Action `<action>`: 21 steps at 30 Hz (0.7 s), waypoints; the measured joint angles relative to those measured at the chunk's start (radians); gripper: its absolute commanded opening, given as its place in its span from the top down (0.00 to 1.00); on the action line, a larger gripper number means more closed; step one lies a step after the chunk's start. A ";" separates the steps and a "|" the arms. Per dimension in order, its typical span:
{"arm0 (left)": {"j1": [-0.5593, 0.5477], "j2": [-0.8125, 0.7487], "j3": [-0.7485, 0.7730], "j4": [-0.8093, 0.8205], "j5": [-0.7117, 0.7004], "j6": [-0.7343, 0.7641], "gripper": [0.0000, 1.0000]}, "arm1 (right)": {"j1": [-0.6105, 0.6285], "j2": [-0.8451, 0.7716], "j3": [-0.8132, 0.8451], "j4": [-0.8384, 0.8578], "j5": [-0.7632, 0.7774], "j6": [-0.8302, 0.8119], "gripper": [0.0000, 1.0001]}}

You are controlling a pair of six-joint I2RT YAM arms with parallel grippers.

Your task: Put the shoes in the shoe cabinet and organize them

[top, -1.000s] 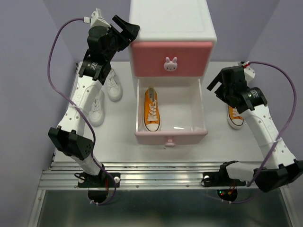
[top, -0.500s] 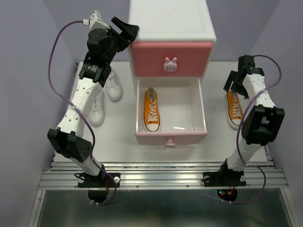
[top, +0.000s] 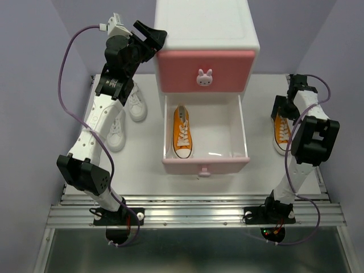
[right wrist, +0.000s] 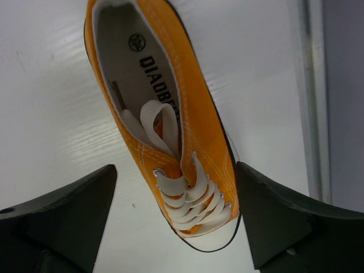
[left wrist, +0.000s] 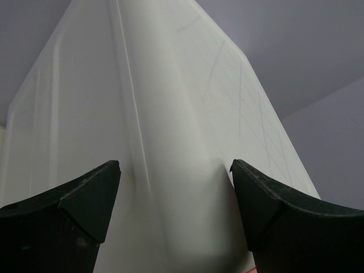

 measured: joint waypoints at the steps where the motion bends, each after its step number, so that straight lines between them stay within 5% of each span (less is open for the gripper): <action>1: 0.000 0.000 -0.002 0.002 0.000 0.000 0.12 | -0.004 0.002 -0.021 -0.002 -0.014 -0.001 0.19; 4: 0.000 0.000 -0.005 0.008 0.000 0.000 0.12 | -0.003 0.024 -0.040 -0.005 -0.031 0.000 0.24; 5: 0.000 0.000 -0.005 0.008 0.000 0.000 0.12 | -0.003 0.030 -0.040 -0.005 -0.031 0.002 0.35; 6: 0.000 0.000 -0.005 0.008 0.000 0.000 0.12 | -0.003 0.041 -0.040 -0.002 -0.030 0.003 0.64; 9: 0.000 0.000 -0.005 0.008 0.000 0.000 0.12 | -0.003 0.059 -0.043 0.000 -0.024 0.016 0.91; 11: 0.000 0.000 -0.005 0.008 -0.001 0.000 0.12 | -0.004 0.059 -0.045 0.005 -0.027 0.032 0.99; 21: 0.000 -0.008 -0.013 0.009 -0.003 -0.009 0.12 | -0.005 -0.124 -0.088 0.030 -0.175 0.179 0.99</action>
